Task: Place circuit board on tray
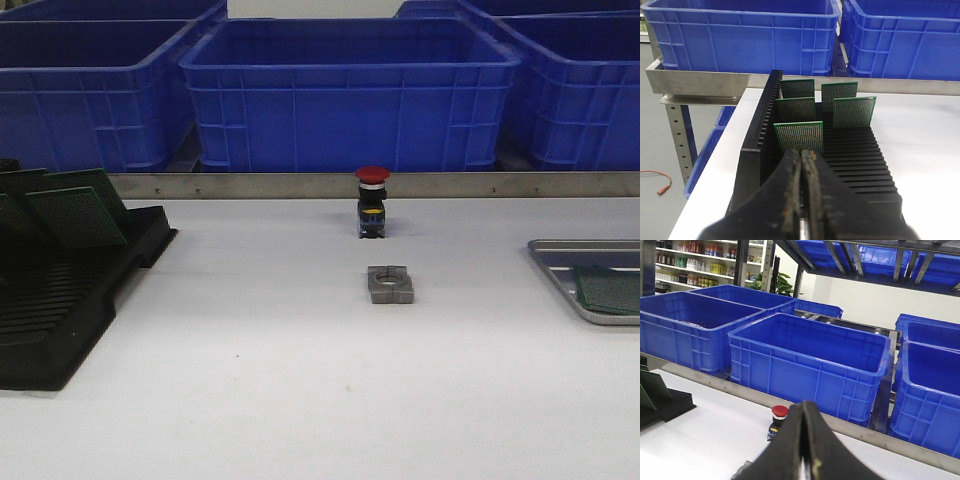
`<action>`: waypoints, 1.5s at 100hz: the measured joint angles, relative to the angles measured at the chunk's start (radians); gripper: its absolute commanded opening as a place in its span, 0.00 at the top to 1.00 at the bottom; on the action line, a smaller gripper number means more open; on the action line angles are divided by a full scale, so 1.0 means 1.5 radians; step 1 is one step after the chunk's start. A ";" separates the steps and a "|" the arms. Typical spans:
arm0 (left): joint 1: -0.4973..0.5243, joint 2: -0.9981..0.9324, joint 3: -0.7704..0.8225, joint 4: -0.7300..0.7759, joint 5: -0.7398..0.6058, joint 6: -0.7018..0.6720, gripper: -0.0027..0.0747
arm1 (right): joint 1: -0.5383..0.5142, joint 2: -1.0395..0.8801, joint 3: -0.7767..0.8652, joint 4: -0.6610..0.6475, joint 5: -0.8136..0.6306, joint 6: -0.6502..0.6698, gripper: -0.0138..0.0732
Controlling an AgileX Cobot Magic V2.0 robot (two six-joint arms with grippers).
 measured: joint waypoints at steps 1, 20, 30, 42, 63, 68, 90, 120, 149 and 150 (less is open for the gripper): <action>0.000 0.000 -0.001 0.000 0.000 0.000 0.99 | 0.000 0.000 0.000 0.000 0.000 0.000 0.91; 0.000 0.000 0.000 -0.001 0.000 0.000 0.99 | 0.002 0.000 0.000 0.000 -0.005 0.000 0.91; 0.000 0.000 0.000 -0.001 0.000 0.000 0.99 | 0.015 0.000 0.000 -0.008 -0.050 0.005 0.91; 0.000 0.000 0.000 -0.001 0.000 0.000 0.99 | 0.022 0.000 0.000 -0.112 -0.107 0.107 0.91; 0.000 0.000 0.000 -0.001 0.000 0.000 0.99 | 0.023 0.000 0.003 -0.591 -0.139 0.585 0.91; 0.000 0.000 -0.001 -0.001 0.000 0.000 0.99 | 0.023 0.000 0.008 -0.717 -0.139 0.721 0.91; 0.000 0.000 -0.001 -0.001 0.000 0.000 0.99 | 0.023 0.000 0.068 -1.052 -0.223 1.080 0.91; 0.000 0.000 -0.001 -0.001 -0.002 0.000 0.99 | 0.023 -0.079 0.143 -1.032 -0.212 1.091 0.91; 0.000 0.000 -0.001 -0.001 -0.001 0.000 0.99 | 0.023 -0.079 0.143 -1.018 -0.193 1.078 0.91; 0.000 0.000 -0.001 -0.001 -0.001 0.000 0.99 | 0.023 -0.079 0.143 -1.018 -0.193 1.078 0.91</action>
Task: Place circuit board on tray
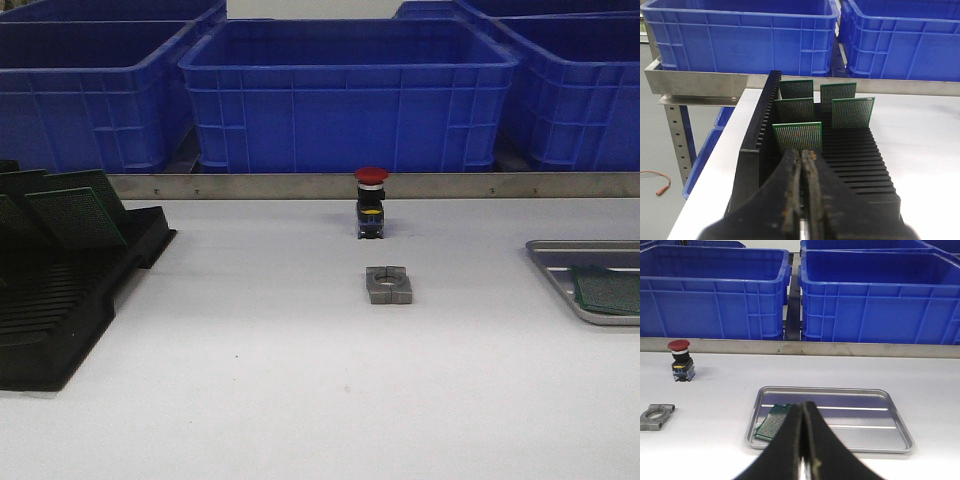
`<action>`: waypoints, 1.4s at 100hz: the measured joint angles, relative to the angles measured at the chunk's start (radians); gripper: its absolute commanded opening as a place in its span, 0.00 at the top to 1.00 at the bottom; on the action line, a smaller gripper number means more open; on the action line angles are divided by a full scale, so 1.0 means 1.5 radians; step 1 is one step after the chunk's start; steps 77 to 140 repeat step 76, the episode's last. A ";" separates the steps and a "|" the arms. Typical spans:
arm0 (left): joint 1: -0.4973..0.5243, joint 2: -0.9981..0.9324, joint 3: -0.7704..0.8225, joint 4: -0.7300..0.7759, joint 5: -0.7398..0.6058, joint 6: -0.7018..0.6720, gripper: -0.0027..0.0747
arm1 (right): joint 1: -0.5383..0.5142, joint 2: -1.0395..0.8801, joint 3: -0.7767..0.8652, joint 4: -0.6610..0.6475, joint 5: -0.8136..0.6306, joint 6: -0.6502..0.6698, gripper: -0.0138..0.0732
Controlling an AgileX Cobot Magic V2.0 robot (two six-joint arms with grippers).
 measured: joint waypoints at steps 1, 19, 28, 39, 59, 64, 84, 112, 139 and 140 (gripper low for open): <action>0.000 0.000 0.000 0.000 0.000 0.000 0.99 | 0.000 0.000 0.000 0.000 0.000 0.000 0.91; 0.000 0.000 0.000 -0.001 0.000 0.000 0.99 | 0.000 0.000 0.000 0.000 -0.009 0.000 0.91; 0.000 0.000 0.000 -0.001 0.000 0.000 0.99 | 0.000 0.000 0.000 0.000 -0.011 0.000 0.91; 0.000 0.000 0.000 -0.001 0.000 0.000 0.99 | 0.000 0.000 0.000 0.000 -0.011 0.000 0.91; 0.000 0.000 0.000 -0.001 0.000 0.000 0.99 | 0.000 0.000 0.000 0.000 -0.012 0.000 0.91; 0.000 0.000 0.001 -0.001 0.000 0.000 0.99 | 0.000 0.000 0.000 0.000 -0.012 0.000 0.91; 0.000 0.000 0.000 -0.001 0.000 0.000 0.99 | 0.000 0.000 0.000 0.000 -0.012 0.000 0.91; 0.000 0.000 0.000 -0.001 0.000 0.000 0.99 | 0.000 0.000 0.000 0.000 -0.012 0.000 0.91; 0.000 0.000 0.000 -0.001 0.000 0.000 0.99 | 0.000 0.000 0.000 0.000 -0.012 0.000 0.91; 0.000 0.000 0.000 -0.001 0.000 0.000 0.99 | 0.000 0.000 0.000 0.000 -0.012 0.000 0.91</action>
